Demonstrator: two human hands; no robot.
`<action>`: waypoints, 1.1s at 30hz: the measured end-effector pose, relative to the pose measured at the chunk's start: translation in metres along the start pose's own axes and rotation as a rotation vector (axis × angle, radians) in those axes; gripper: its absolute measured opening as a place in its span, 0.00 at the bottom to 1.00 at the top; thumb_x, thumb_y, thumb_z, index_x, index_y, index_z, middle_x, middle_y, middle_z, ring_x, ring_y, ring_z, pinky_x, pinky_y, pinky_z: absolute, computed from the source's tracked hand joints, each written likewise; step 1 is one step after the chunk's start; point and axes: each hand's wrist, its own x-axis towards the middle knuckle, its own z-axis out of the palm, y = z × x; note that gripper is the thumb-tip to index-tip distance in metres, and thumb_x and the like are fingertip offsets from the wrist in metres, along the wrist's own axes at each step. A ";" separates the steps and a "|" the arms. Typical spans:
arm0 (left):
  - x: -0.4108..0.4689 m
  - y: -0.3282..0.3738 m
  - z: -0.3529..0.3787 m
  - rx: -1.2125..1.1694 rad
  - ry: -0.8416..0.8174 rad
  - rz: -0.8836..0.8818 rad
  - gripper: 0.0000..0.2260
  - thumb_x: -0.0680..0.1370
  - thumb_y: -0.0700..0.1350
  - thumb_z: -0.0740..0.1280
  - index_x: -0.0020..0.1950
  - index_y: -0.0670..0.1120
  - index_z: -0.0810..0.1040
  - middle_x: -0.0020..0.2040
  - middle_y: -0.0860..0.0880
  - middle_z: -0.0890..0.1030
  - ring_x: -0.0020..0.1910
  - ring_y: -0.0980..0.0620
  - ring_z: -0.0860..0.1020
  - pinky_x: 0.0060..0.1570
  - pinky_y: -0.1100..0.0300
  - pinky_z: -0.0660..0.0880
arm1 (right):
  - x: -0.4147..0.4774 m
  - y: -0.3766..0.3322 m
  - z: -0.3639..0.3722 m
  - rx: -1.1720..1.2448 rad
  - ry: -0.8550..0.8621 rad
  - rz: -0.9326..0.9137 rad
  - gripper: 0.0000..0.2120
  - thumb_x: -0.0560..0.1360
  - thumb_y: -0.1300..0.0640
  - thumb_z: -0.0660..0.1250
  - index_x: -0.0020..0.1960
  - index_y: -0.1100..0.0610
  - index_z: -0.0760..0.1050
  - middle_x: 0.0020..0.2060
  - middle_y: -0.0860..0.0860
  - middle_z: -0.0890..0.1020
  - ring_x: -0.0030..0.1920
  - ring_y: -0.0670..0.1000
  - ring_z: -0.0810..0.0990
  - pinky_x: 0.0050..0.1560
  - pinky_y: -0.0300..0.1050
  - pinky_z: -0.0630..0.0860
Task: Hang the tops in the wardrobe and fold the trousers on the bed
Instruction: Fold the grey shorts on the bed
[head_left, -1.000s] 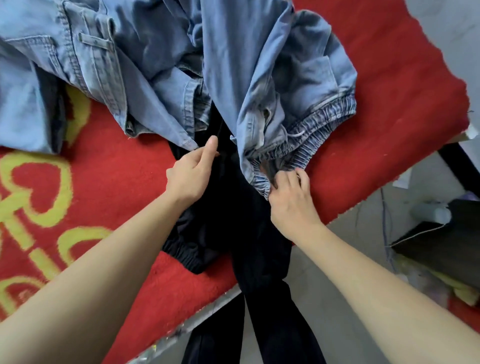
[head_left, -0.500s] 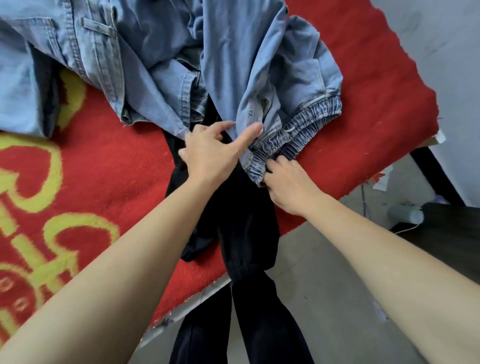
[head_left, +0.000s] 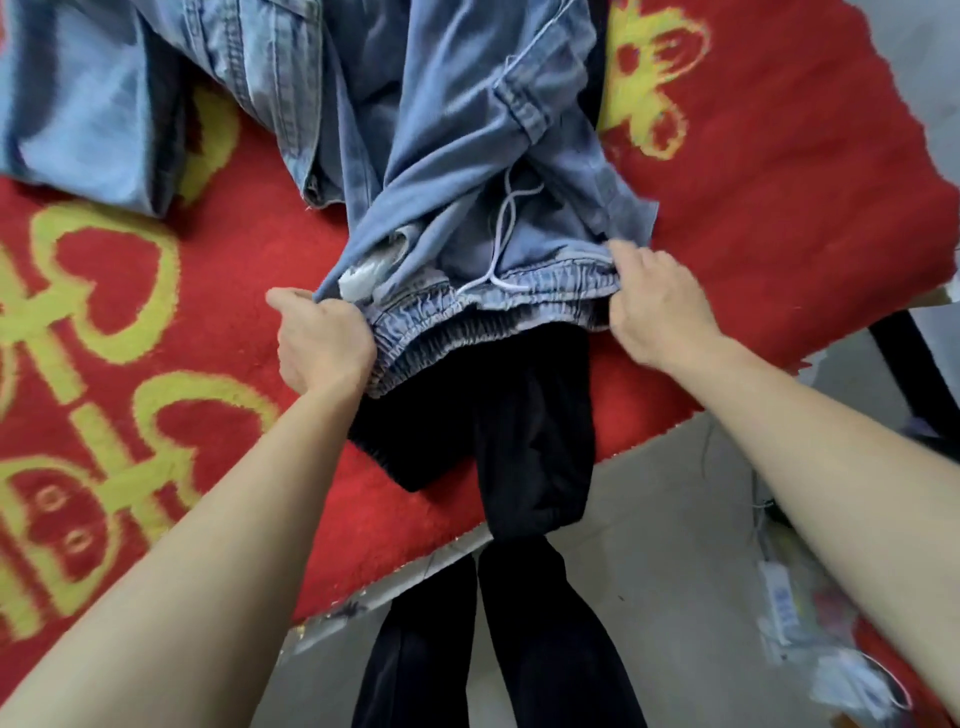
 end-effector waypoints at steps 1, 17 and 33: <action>-0.006 -0.005 -0.001 0.066 0.021 0.081 0.17 0.78 0.49 0.57 0.64 0.43 0.66 0.55 0.39 0.79 0.55 0.35 0.77 0.47 0.49 0.65 | -0.007 -0.010 0.003 0.073 -0.041 -0.003 0.21 0.74 0.62 0.59 0.67 0.62 0.68 0.53 0.66 0.78 0.52 0.68 0.76 0.52 0.59 0.71; -0.049 -0.006 -0.056 0.640 -0.192 0.722 0.23 0.71 0.44 0.67 0.63 0.48 0.65 0.56 0.41 0.65 0.48 0.38 0.73 0.35 0.50 0.66 | -0.068 -0.023 -0.044 -0.094 -0.183 0.135 0.29 0.73 0.65 0.64 0.73 0.54 0.64 0.58 0.58 0.72 0.58 0.62 0.70 0.50 0.56 0.73; -0.114 0.027 -0.402 0.592 0.119 0.569 0.16 0.76 0.44 0.64 0.62 0.55 0.77 0.54 0.44 0.74 0.55 0.39 0.76 0.43 0.49 0.71 | -0.109 -0.149 -0.298 1.085 -0.112 0.351 0.24 0.80 0.63 0.54 0.75 0.51 0.64 0.67 0.57 0.75 0.44 0.60 0.81 0.23 0.40 0.76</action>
